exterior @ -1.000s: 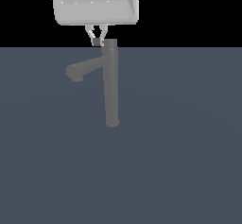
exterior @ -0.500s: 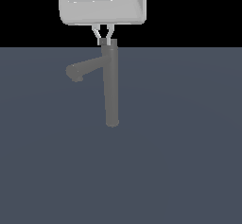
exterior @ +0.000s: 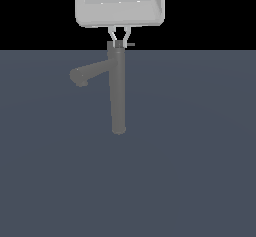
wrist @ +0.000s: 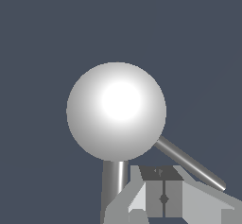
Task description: Turn on the faucet by rotating a designated handle.
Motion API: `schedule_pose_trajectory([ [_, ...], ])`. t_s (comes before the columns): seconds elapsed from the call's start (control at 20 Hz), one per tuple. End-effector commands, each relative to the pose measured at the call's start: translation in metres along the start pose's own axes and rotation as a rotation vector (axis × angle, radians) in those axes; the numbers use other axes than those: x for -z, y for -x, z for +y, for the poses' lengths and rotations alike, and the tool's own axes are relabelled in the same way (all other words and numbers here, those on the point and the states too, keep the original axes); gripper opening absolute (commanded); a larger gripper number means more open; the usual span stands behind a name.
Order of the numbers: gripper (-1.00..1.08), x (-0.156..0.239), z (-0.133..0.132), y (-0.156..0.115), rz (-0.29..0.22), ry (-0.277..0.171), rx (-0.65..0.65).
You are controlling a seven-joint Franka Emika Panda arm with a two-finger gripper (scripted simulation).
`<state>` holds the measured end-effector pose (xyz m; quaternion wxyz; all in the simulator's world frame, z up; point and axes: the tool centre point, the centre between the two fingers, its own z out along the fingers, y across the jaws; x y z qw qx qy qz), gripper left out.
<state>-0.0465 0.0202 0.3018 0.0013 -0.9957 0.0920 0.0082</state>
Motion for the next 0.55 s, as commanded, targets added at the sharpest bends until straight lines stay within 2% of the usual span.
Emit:
schedule_pose_trajectory([
  [0.0, -1.0, 0.0, 0.013, -0.017, 0.012, -0.001, -0.019],
  [0.5, -1.0, 0.0, 0.04, -0.05, 0.017, 0.001, -0.05],
])
